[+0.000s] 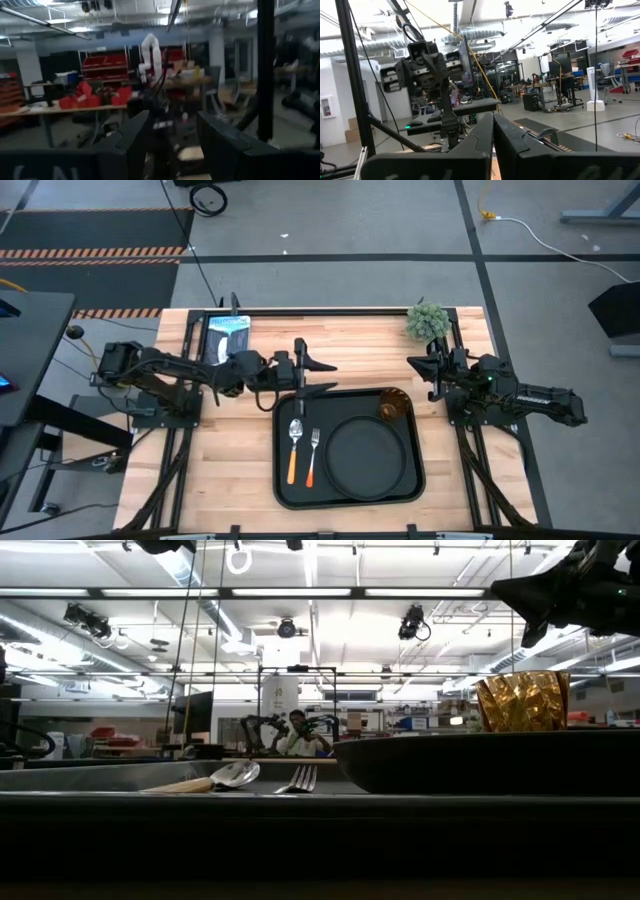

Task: Pick and place plate/cup/fork/spoon on tray
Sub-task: Return to Home Position

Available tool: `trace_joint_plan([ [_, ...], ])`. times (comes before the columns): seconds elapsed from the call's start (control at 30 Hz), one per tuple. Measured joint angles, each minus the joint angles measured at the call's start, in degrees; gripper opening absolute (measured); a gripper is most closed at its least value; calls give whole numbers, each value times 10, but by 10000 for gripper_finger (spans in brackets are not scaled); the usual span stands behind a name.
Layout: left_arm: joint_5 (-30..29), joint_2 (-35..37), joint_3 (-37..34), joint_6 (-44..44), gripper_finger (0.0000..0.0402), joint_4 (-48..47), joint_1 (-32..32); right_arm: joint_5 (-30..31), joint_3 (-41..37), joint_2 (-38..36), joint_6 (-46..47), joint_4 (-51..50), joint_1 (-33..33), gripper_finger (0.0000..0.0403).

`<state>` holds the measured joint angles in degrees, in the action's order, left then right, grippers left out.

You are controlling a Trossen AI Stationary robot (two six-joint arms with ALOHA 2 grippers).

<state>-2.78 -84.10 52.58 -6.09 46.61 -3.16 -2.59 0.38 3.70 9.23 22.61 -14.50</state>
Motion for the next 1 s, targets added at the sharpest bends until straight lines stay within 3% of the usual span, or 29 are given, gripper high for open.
trace_joint_plan([
  [0.23, 1, 5, 1, 71, 172, -25, -17, 0, 0, 0, 0, 0, 0, 18],
  [0.47, 0, 61, -9, 86, 172, -229, -16, 0, 0, 0, 0, 0, 0, 18],
  [0.6, 0, 114, -58, 99, 172, -304, -43, 0, 0, 0, 0, 0, 0, 18],
  [0.7, 0, 160, -128, 99, 172, -267, -70, 0, 0, 0, 0, 0, 0, 18],
  [0.9, -16, 262, -311, 100, 172, -65, -114, 0, 0, 0, 0, 1, 0, 18],
  [1.0, -17, 314, -378, 111, 172, -43, -117, 0, 0, 0, 0, 1, 0, 18],
])
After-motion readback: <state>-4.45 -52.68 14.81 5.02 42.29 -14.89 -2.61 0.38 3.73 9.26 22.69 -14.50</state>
